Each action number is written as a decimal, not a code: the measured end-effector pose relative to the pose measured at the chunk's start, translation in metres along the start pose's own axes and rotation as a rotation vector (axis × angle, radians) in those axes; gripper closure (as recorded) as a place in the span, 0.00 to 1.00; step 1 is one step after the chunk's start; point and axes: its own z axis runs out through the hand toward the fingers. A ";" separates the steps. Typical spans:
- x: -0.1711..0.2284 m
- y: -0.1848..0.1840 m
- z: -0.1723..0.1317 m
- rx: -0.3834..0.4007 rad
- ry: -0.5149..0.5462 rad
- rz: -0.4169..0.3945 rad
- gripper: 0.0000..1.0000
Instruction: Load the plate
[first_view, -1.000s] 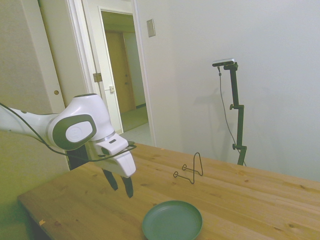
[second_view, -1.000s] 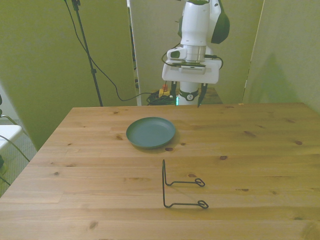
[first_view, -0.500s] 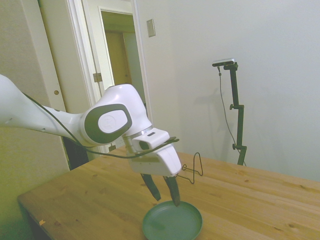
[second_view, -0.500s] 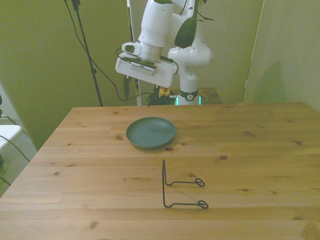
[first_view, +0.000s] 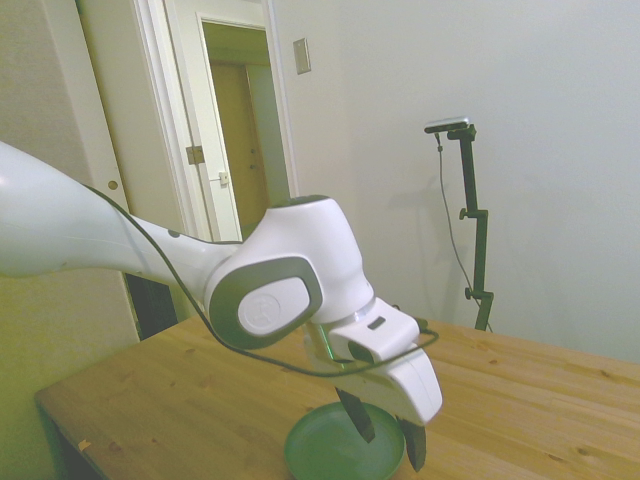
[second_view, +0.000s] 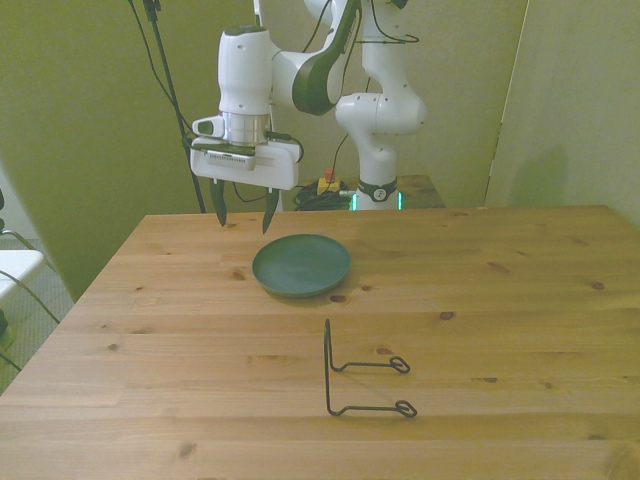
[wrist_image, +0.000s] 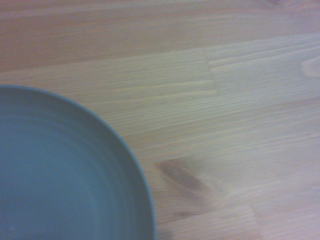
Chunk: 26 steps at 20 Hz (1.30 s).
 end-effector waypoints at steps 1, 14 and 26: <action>-0.001 -0.001 0.006 0.027 -0.030 0.002 0.00; 0.004 -0.014 0.052 0.128 -0.213 0.013 0.00; 0.002 -0.014 0.067 0.140 -0.239 0.000 1.00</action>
